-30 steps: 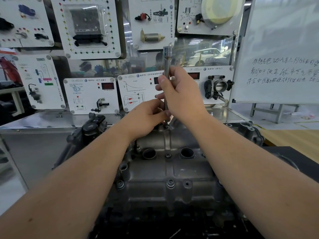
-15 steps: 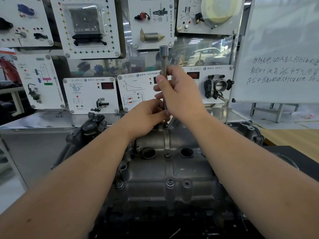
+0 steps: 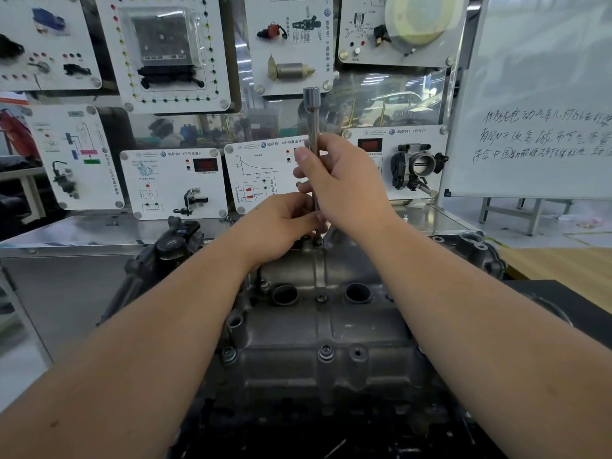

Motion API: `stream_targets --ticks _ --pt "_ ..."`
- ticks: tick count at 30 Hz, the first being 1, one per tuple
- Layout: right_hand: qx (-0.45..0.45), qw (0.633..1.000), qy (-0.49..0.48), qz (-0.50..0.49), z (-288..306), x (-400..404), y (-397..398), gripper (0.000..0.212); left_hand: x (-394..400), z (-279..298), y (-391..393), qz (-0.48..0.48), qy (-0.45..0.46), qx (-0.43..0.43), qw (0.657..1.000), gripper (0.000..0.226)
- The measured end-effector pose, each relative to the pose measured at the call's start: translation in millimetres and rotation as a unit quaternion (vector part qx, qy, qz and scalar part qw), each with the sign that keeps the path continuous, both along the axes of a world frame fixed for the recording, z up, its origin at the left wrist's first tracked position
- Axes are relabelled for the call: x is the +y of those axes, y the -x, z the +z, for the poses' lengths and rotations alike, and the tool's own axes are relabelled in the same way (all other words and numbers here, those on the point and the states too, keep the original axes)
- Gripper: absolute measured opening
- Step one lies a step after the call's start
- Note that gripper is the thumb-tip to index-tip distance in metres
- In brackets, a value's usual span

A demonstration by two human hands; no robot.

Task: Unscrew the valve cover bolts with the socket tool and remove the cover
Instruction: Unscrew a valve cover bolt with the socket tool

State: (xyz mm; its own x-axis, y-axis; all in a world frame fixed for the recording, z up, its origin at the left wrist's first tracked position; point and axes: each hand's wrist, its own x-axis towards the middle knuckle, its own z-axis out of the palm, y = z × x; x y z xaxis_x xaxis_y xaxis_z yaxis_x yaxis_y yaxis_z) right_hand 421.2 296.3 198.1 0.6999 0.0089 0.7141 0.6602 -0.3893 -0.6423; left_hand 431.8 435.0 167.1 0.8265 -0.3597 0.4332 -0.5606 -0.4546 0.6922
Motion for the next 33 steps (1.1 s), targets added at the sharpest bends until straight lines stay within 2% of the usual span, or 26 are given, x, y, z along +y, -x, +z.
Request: stream_targets --ticks 4,7,11,18,24,29,33 --pt "0.01 1.0 -0.007 0.007 -0.6 -0.4 -0.6 0.011 -0.3 -0.6 -0.7 0.006 0.005 -0.001 1.0 0.022" --pt "0.011 1.0 0.008 0.006 -0.2 0.4 0.2 0.019 -0.8 -1.0 -0.3 0.002 0.038 0.021 0.999 0.024" --pt "0.013 1.0 0.015 0.001 -0.1 0.7 0.4 0.025 0.0 -0.1 1.5 0.002 0.01 0.01 1.0 0.024" --pt "-0.002 1.0 0.001 -0.015 -0.7 -0.4 1.8 0.019 1.0 0.0 -2.0 0.014 -0.005 -0.003 1.0 0.019" --pt "0.012 0.999 0.015 -0.027 0.9 0.9 1.4 0.026 -0.9 -2.0 -2.9 0.005 0.023 0.012 1.0 0.021" --pt "0.011 0.999 0.015 -0.029 2.0 0.6 3.3 0.028 0.2 -1.3 -3.1 0.0 0.013 0.005 1.0 0.02" --pt "-0.01 1.0 -0.005 -0.018 1.5 -1.2 4.1 0.016 1.2 -2.1 -4.6 0.002 0.007 0.002 1.0 0.017"
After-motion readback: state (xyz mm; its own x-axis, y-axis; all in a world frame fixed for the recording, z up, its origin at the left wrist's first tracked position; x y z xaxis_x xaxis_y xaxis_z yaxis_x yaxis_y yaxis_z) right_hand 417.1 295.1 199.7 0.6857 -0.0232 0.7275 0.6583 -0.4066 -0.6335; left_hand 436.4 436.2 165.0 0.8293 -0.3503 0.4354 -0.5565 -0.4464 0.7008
